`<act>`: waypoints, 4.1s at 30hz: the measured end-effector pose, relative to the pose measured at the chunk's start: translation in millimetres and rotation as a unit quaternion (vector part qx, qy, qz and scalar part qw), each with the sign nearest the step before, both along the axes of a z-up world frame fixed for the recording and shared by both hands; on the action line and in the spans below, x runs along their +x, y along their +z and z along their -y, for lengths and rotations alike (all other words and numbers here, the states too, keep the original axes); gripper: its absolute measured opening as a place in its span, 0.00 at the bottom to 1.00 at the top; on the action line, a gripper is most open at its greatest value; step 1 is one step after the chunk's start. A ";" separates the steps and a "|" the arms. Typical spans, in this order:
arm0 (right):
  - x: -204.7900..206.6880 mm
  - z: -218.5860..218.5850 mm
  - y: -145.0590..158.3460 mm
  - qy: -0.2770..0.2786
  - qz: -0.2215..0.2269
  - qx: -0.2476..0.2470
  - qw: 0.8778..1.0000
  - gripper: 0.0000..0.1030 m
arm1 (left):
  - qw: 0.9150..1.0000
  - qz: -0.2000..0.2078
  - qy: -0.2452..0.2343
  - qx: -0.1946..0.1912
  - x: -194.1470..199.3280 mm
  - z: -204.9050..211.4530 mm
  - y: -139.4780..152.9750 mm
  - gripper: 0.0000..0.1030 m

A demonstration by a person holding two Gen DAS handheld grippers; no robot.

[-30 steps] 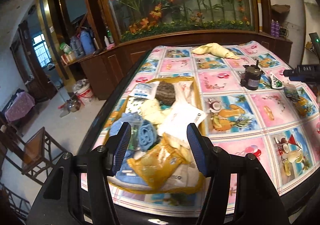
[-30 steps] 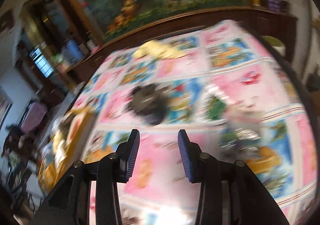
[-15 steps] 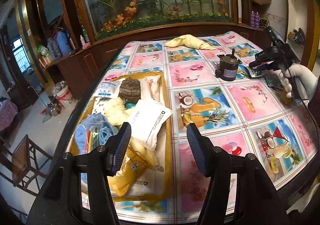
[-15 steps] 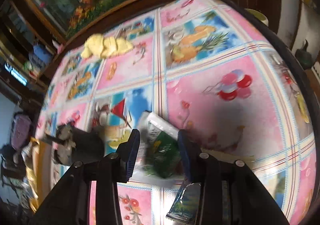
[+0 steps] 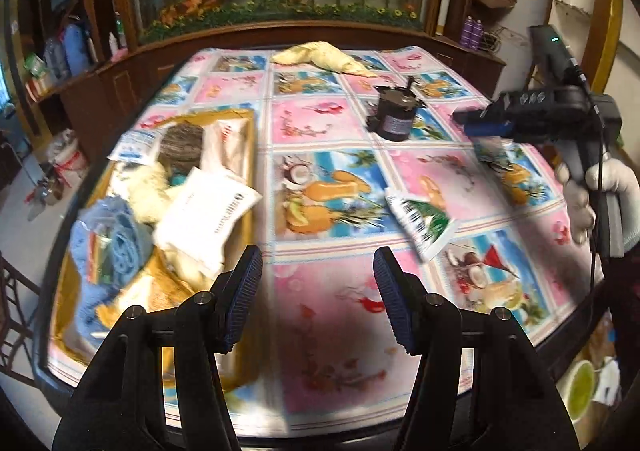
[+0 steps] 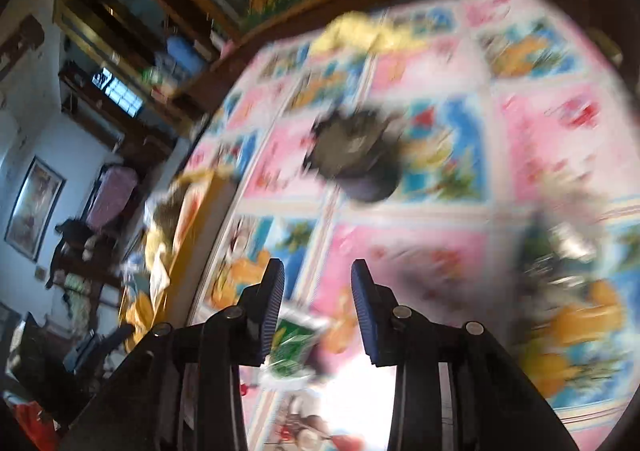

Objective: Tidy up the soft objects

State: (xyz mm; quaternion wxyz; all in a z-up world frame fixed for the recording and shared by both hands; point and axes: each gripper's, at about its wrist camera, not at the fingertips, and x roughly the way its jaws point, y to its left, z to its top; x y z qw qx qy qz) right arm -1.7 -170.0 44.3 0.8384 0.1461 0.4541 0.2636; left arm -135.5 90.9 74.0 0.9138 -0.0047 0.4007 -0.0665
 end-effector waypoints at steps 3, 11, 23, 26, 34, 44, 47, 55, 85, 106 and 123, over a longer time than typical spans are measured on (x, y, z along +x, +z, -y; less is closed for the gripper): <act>-1.7 55.2 17.5 -0.072 0.027 -0.016 0.997 0.55 | 0.999 -0.024 -0.017 -0.042 4.1 4.7 -5.5 0.57; 7.5 116.2 -18.2 -0.144 -0.014 -0.081 0.986 0.58 | 0.988 -0.101 -0.045 -0.108 27.9 32.3 -35.2 0.56; 44.5 77.5 -45.7 -0.148 -0.045 -0.096 0.983 0.63 | 0.986 -0.117 -0.048 -0.112 87.0 63.3 -54.1 0.63; 49.1 64.3 -47.4 -0.135 -0.039 -0.115 0.983 0.70 | 0.989 -0.112 -0.053 -0.087 93.3 74.8 -54.3 0.69; 47.9 31.5 -52.8 -0.106 -0.013 -0.211 0.972 0.74 | 0.994 -0.069 -0.078 0.041 86.4 107.9 -64.0 0.69; 31.6 34.0 -50.1 -0.106 -0.004 -0.184 0.977 0.61 | 0.991 -0.074 -0.094 -0.053 76.5 76.0 -50.5 0.46; 20.2 42.2 -43.7 -0.116 -0.008 -0.153 0.981 0.61 | 0.992 -0.060 -0.084 -0.078 67.6 60.3 -35.8 0.46; -6.3 10.5 -13.2 -0.074 0.012 -0.104 0.992 0.61 | 0.992 -0.020 -0.021 -0.124 35.7 -6.0 0.6 0.46; -10.8 -303.4 -10.1 0.173 0.023 -0.086 0.981 0.64 | 0.986 0.005 0.146 -0.078 -14.8 -144.7 -28.8 0.58; -84.9 -219.7 58.1 0.105 0.195 0.006 0.975 0.78 | 0.940 0.250 0.217 0.084 -91.6 -96.8 50.4 1.00; -134.3 -175.4 4.7 0.058 0.201 -0.080 0.975 0.81 | 0.952 0.136 0.273 0.036 -63.0 -98.3 26.5 1.00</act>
